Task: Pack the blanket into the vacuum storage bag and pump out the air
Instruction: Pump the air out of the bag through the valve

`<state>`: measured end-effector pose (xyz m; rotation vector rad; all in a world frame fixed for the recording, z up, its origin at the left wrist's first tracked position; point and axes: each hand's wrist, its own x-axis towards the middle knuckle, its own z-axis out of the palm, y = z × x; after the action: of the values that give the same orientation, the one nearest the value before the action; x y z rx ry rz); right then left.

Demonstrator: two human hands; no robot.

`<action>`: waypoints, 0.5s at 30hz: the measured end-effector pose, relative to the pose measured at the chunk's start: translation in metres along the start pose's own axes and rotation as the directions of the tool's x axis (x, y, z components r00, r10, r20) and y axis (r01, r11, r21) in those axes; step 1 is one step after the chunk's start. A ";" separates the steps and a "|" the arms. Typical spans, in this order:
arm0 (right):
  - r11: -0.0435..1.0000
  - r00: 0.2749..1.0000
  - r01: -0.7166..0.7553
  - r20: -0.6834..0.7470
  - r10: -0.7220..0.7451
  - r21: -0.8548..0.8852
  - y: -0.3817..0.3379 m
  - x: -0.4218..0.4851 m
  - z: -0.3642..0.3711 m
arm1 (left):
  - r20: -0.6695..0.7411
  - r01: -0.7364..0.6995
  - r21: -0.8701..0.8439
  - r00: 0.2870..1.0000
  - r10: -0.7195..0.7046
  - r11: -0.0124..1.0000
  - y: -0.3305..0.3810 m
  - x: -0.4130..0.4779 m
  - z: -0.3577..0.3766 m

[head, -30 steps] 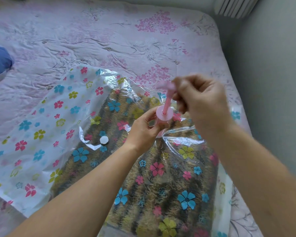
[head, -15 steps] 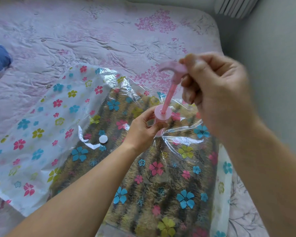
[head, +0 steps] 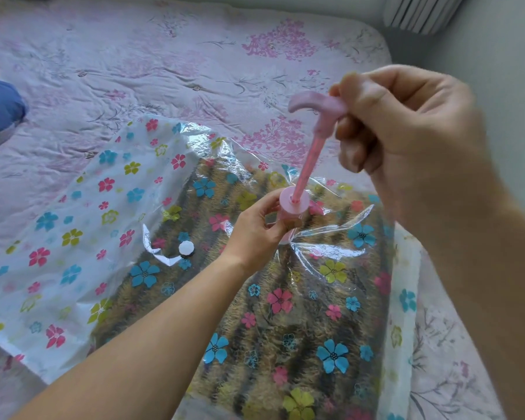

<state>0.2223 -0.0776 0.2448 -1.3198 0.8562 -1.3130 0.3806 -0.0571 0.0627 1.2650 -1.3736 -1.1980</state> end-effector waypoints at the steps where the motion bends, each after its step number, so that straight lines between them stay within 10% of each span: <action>1: 1.000 1.000 0.003 -0.012 -0.003 0.018 0.002 -0.001 0.000 | -0.004 -0.001 0.000 1.000 0.001 1.000 0.000 0.000 0.001; 9: 0.870 0.887 -0.458 -0.152 0.436 -0.180 0.092 -0.028 -0.002 | -0.032 0.013 -0.031 0.999 -0.014 0.999 0.000 -0.001 0.002; 15: 0.976 0.981 -0.187 -0.070 0.181 -0.107 0.037 -0.007 0.000 | -0.018 -0.010 -0.013 1.000 0.010 1.000 0.006 0.001 0.002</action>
<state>0.2277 -0.0790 0.2073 -1.2606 1.0820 -1.1774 0.3778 -0.0580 0.0687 1.2559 -1.3558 -1.1846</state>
